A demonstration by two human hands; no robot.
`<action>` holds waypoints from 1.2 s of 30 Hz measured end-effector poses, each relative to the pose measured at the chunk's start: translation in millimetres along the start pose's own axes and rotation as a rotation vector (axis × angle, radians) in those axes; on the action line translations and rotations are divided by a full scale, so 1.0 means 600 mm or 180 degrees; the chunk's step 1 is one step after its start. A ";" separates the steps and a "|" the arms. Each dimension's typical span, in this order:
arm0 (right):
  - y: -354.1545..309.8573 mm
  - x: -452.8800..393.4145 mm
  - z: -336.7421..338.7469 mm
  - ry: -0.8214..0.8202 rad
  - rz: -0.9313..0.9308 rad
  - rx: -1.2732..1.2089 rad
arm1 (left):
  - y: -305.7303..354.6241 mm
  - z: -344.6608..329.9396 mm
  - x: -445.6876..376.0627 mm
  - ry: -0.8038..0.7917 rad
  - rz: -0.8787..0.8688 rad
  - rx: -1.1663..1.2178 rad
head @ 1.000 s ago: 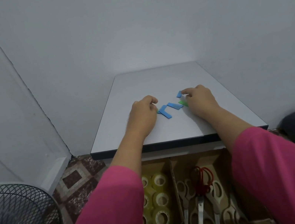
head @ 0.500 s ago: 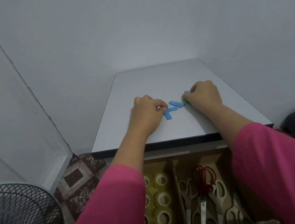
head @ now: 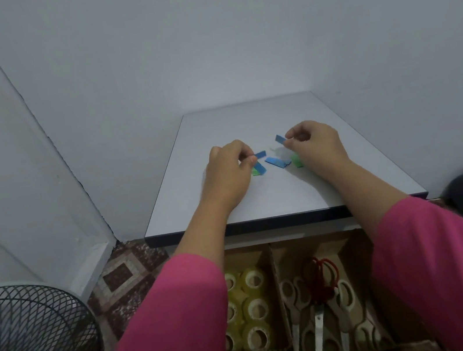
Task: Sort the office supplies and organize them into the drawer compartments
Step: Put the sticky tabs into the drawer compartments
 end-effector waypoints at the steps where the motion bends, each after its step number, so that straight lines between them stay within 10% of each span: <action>1: -0.009 0.009 -0.003 -0.0107 0.0092 -0.0103 | -0.003 0.006 0.001 0.0113 0.0069 0.0027; 10: -0.027 0.028 -0.035 -0.0477 0.0598 0.1373 | -0.012 0.009 0.000 0.0225 0.0068 0.0030; 36: -0.083 0.074 -0.034 0.0093 0.2078 0.1901 | 0.000 0.003 0.024 0.0018 0.0067 0.0100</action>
Point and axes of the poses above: each hand's wrist, its own x-axis away from the middle knuckle, its own z-axis out of the back of the hand, y = z × x, the point moved 8 cm from there along -x, towards the middle knuckle, and after that the axes turned 1 degree about -z, right-handed, at the moved point
